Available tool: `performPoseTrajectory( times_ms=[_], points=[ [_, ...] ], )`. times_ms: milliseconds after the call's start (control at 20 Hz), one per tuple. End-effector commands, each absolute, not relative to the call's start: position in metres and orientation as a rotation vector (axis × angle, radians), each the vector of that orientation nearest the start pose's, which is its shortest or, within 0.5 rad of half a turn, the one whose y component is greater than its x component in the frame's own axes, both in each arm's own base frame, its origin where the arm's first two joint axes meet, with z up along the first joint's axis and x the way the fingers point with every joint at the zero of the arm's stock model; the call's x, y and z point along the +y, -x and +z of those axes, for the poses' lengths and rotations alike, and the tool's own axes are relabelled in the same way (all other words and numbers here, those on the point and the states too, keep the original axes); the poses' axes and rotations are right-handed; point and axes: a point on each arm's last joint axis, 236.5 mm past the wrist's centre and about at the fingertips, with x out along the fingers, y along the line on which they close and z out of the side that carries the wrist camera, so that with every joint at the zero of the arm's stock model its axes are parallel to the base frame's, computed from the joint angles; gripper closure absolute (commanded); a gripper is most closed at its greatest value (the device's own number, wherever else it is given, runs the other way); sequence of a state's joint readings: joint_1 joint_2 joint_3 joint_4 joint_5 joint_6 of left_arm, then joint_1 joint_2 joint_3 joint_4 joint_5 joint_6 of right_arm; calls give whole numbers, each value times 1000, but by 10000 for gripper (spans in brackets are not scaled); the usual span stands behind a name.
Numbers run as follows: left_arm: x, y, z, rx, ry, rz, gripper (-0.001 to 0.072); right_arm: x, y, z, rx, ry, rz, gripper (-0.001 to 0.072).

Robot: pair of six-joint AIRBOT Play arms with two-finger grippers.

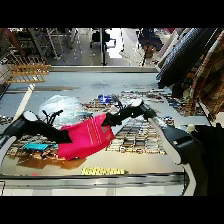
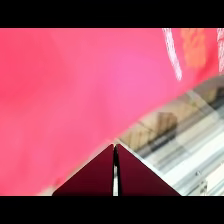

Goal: Fold the clothes and pants, and hang the long-sleeved shirts on hangers.

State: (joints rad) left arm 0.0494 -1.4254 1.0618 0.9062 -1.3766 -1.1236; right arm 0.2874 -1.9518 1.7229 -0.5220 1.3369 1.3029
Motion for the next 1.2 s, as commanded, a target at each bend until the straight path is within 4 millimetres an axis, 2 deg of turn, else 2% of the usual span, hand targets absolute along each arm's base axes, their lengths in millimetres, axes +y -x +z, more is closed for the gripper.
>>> performPoseTrajectory(
  times_ms=[0,50,150,250,400,500,600,700,800,900,950,1050,1150],
  points=[
    [-128,-308,29,1374,276,-715,702,313,-430,97,1269,-555,978,690],
    [-128,-306,43,1332,256,-717,702,294,-438,128,1200,-543,935,690],
    [-129,-302,65,1263,225,-718,702,243,-455,187,1061,-543,816,691],
    [-129,-299,78,1223,206,-718,702,173,-465,247,907,-566,666,691],
    [-129,-293,82,1224,198,-728,702,48,-452,324,678,-622,426,691],
    [-129,-292,81,1229,199,-730,702,-40,-424,347,582,-642,226,691],
    [-129,-293,81,1230,199,-730,702,-127,-380,339,578,-661,-21,691],
    [-129,-293,79,1233,198,-728,702,-201,-324,320,601,-689,-254,691],
    [-127,-293,78,1238,189,-720,702,-247,-266,301,616,-746,-436,691],
    [-124,-292,76,1244,177,-711,702,-266,-209,263,694,-847,-589,691],
    [-123,-292,75,1246,173,-708,702,-265,-179,234,775,-911,-655,691],
    [-123,-293,75,1245,173,-708,701,-251,-131,178,936,-1066,-783,690],
    [-123,-293,75,1246,173,-708,702,-237,-93,132,1083,-1139,-902,690]
  ],
)
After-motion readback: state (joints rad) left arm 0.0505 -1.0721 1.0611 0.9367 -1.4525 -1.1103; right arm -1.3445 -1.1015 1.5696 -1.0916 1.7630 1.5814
